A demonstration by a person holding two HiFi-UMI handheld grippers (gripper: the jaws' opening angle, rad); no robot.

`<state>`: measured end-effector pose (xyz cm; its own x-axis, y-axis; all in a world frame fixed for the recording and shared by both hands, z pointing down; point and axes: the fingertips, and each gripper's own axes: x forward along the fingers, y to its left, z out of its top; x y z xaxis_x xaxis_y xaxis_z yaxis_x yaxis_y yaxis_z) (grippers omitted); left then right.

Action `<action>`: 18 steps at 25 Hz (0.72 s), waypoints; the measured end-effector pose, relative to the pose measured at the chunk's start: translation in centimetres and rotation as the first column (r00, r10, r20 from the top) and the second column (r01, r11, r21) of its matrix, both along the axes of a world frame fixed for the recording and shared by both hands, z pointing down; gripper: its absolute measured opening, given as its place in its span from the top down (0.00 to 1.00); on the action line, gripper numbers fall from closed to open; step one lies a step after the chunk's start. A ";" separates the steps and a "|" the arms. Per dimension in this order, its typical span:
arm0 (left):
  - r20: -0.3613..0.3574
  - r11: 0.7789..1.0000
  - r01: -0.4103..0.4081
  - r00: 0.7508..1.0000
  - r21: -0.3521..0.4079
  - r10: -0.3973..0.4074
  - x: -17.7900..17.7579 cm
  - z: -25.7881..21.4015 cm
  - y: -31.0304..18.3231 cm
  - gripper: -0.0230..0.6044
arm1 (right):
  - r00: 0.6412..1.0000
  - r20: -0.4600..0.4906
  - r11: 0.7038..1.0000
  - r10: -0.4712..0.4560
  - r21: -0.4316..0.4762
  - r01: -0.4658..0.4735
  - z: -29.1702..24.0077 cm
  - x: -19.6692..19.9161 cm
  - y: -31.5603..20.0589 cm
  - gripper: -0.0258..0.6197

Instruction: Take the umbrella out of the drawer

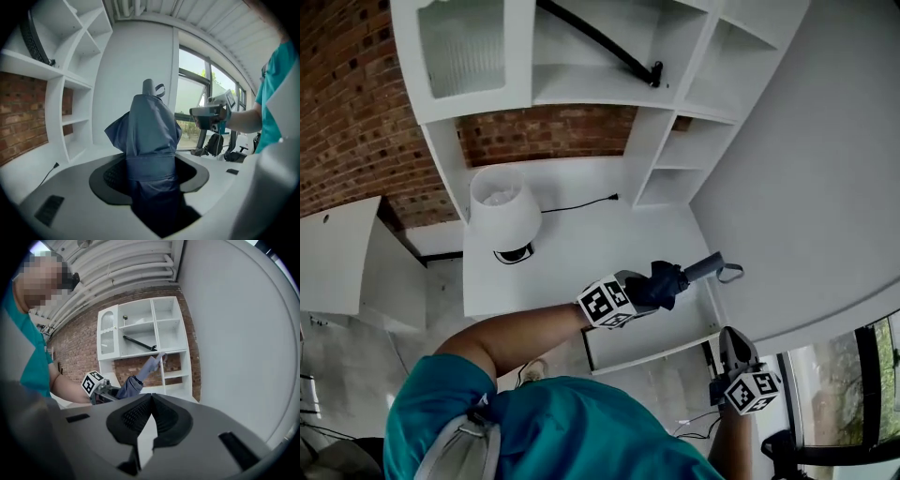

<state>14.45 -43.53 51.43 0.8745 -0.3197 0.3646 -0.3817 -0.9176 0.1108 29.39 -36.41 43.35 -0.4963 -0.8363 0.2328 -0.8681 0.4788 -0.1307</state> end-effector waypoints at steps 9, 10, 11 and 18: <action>-0.228 0.992 0.047 0.973 0.120 -0.019 -5.4 -14.5 1.2 0.55 | 1.000 -0.002 0.992 -0.030 0.124 0.030 -8.4 -2.5 -1.8 0.93; -0.251 0.991 0.054 0.968 0.126 -0.021 -5.7 -15.7 1.3 0.55 | 0.999 0.003 0.991 -0.034 0.131 0.033 -9.2 -2.5 -2.1 0.93; -0.274 0.989 0.059 0.962 0.133 -0.021 -6.0 -16.7 1.4 0.55 | 0.999 0.007 0.990 -0.036 0.136 0.035 -9.8 -2.5 -2.3 0.93; -0.381 0.982 0.080 0.924 0.174 -0.008 -6.7 -22.2 1.6 0.55 | 1.000 0.027 0.989 -0.013 0.147 0.009 -13.1 -1.8 -3.6 0.93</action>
<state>7.71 -41.96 29.23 0.9189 -0.3902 -0.0580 -0.3847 -0.9190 0.0865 27.57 -39.98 30.28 -0.5100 -0.8550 0.0944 -0.8599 0.5039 -0.0820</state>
